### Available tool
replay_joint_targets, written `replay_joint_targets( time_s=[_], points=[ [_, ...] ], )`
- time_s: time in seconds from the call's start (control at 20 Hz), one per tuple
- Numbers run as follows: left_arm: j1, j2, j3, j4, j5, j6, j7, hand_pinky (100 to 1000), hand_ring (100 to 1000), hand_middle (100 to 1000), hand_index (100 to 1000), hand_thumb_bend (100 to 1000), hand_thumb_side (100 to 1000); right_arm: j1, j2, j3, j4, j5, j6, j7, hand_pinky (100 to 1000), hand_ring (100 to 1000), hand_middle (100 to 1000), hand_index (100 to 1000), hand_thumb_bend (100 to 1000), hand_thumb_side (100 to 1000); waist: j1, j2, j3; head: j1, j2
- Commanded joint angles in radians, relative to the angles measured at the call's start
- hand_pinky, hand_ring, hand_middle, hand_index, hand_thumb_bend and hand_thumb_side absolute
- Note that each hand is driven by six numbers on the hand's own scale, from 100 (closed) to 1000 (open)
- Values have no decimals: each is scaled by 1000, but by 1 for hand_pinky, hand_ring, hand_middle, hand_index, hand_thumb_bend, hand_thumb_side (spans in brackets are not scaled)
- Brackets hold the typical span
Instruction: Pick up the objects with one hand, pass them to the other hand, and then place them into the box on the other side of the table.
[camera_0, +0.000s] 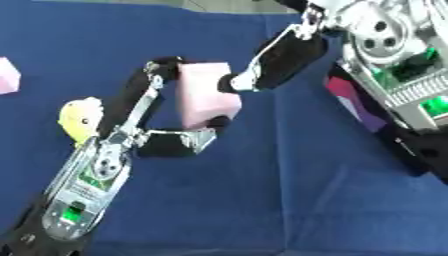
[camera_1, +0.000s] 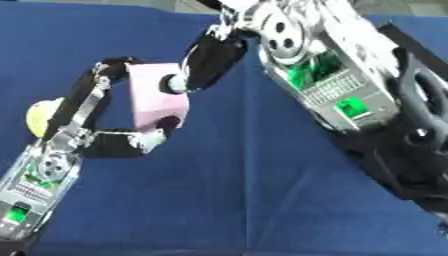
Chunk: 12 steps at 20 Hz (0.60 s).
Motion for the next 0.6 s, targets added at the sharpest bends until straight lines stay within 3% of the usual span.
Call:
replay_joint_targets(
  time_s=[0.05,0.2,0.4,0.6],
  points=[
    [-20,-8,-2,-5,-12,7,0,769,566,576,581,100,345,-9,1,1,-15,18,131,130,775,796,777,828,649,100,3,-28,1,-4,4],
    [-22,-7,1,-6,-20,18,5,767,564,575,581,100,341,0,2,18,-15,45,138,141,779,795,776,828,557,114,2,-27,2,-4,5],
    [-20,-2,3,-8,-30,32,7,767,564,575,582,100,336,15,4,53,-15,100,143,182,782,790,756,815,572,109,0,-28,3,-4,8],
    [-19,-1,5,0,-38,47,4,767,564,575,582,100,332,12,1,41,-15,124,123,232,781,787,712,792,566,108,0,-30,3,-3,8]
  ],
)
